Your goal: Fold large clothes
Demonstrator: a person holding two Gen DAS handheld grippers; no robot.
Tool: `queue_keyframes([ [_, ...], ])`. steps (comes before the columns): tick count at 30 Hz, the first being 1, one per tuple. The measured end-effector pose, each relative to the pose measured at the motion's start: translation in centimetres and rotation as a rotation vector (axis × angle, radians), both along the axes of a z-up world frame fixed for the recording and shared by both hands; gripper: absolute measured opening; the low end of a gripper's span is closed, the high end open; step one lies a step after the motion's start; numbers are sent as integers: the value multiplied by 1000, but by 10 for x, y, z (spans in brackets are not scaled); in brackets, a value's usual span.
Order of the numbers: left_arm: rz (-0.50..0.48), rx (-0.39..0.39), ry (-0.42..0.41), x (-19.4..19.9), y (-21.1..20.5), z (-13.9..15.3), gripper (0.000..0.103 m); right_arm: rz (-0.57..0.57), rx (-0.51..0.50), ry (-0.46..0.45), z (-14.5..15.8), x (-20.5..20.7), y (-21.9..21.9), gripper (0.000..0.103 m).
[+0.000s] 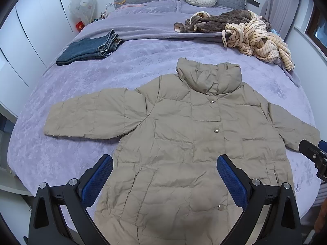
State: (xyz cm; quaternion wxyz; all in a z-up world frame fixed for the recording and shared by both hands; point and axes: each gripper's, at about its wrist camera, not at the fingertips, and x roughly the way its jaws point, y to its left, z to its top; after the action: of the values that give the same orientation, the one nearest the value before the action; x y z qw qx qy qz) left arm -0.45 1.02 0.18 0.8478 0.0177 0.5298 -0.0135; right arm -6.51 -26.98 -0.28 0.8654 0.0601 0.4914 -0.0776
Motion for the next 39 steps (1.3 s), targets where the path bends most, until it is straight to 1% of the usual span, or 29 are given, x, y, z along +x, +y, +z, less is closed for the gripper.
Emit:
queue_keyframes([
  [39, 4, 2, 5, 1, 1, -2, 102, -3, -7, 3, -2, 1, 1, 103],
])
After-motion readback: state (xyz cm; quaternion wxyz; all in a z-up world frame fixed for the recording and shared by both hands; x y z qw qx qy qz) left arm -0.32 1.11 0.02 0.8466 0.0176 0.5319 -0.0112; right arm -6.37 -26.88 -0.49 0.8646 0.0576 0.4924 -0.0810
